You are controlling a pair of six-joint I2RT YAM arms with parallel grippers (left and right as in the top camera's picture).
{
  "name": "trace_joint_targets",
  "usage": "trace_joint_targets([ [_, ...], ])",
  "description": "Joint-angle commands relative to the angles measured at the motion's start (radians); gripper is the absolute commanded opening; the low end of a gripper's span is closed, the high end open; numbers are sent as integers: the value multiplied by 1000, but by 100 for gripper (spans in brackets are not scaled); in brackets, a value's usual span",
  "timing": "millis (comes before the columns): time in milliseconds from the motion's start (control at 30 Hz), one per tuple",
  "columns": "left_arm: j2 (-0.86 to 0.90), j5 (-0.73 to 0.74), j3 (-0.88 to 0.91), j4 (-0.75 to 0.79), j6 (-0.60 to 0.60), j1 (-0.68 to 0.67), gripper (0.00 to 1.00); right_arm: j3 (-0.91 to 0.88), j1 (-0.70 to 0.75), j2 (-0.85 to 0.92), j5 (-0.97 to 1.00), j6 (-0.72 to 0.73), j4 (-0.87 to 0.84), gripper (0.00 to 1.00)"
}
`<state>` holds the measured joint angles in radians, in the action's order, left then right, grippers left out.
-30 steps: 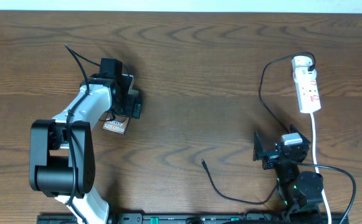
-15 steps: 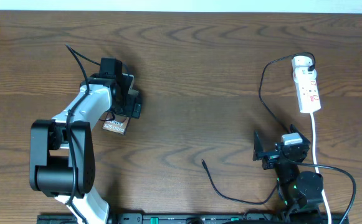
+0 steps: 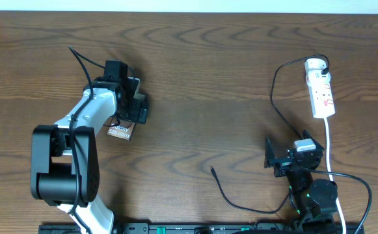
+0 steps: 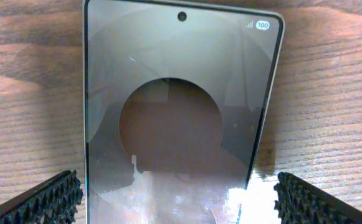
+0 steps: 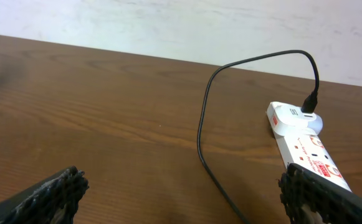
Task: Plug charger to phone and switch on socket
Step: 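Close the left gripper on the phone's sides and grip it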
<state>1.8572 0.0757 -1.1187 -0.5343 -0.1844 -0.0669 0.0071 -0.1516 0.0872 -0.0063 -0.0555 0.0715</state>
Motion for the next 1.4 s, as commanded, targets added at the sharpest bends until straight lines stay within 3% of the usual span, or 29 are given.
trace_joint_targets([
  [0, 19, -9, 22, -2, -14, 4, 98, -2, 8, -2, 7, 6, 5, 99],
  [1000, 19, -9, 35, 3, -13, 4, 100, -2, 8, -2, 7, 6, 5, 99],
  [1233, 19, -9, 35, 5, -14, 4, 88, -2, 8, -2, 7, 6, 5, 99],
  [1367, 19, -8, 35, 5, -13, 4, 87, -2, 8, -2, 7, 6, 5, 99],
])
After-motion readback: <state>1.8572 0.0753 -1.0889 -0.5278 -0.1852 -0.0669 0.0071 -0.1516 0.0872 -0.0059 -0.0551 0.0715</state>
